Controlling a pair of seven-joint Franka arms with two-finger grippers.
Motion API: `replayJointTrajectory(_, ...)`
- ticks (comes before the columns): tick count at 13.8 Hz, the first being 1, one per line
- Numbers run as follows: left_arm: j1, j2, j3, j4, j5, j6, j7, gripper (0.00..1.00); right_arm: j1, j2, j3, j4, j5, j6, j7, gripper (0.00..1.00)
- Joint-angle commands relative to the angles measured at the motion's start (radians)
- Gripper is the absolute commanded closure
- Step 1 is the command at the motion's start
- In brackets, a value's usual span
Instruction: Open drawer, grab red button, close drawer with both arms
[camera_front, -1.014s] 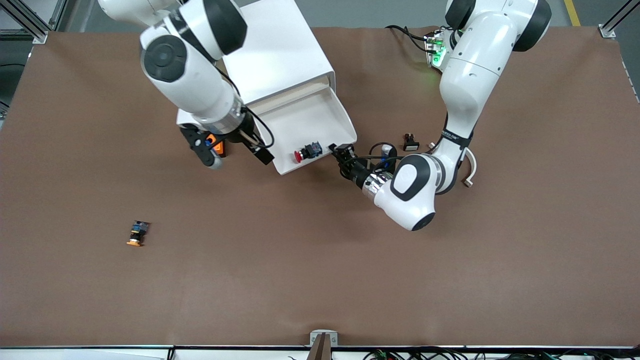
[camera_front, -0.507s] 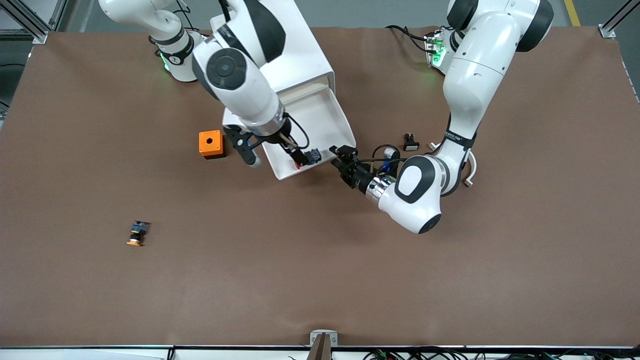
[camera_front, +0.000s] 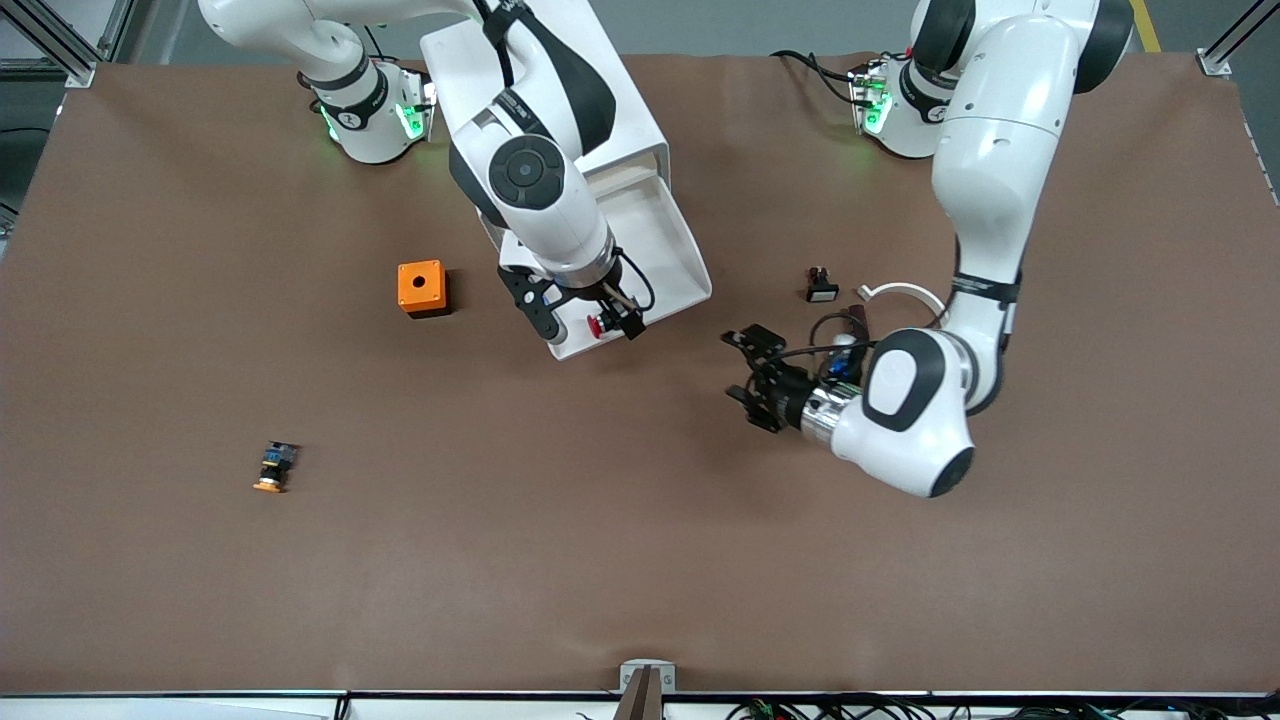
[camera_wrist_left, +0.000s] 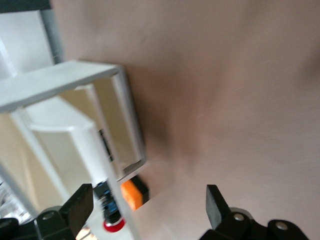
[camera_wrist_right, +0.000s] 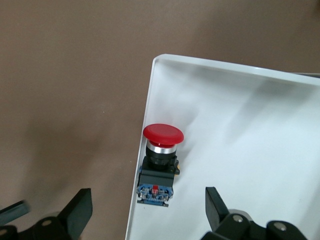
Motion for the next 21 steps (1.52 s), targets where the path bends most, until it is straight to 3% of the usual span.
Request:
replayJointTrajectory(1, -0.007, -0.031, 0.079, -0.001, 0.103, -0.003, 0.141, 0.01, 0.026, -0.009, -0.007, -0.051, -0.017, 0.058, 0.039, 0.0)
replayJointTrajectory(4, -0.007, -0.036, 0.092, 0.007, 0.286, 0.002, 0.249, 0.01, 0.046, 0.011, -0.009, -0.062, -0.019, 0.084, 0.053, 0.01)
replayJointTrajectory(7, -0.017, -0.073, 0.092, 0.039, 0.372, 0.008, 0.42, 0.01, 0.05, 0.011, -0.009, -0.073, -0.033, 0.089, 0.053, 0.08)
replayJointTrajectory(10, -0.067, -0.113, 0.084, 0.036, 0.518, 0.008, 0.666, 0.01, 0.052, 0.011, -0.009, -0.076, -0.046, 0.091, 0.053, 0.35)
replayJointTrajectory(14, -0.07, -0.123, 0.081, 0.036, 0.521, 0.008, 0.885, 0.01, 0.047, 0.01, -0.009, -0.073, -0.062, 0.08, 0.05, 0.79)
replayJointTrajectory(16, -0.067, -0.136, 0.086, 0.035, 0.521, 0.008, 1.054, 0.01, 0.035, 0.001, -0.012, -0.061, -0.062, 0.04, 0.035, 0.96)
replayJointTrajectory(19, -0.07, -0.136, 0.083, 0.035, 0.521, 0.012, 1.111, 0.01, -0.005, -0.006, -0.01, 0.026, -0.056, -0.07, 0.012, 0.98)
replayJointTrajectory(21, -0.096, -0.134, 0.069, 0.032, 0.518, 0.092, 1.127, 0.01, -0.037, -0.009, -0.01, 0.092, -0.046, -0.151, -0.084, 0.98)
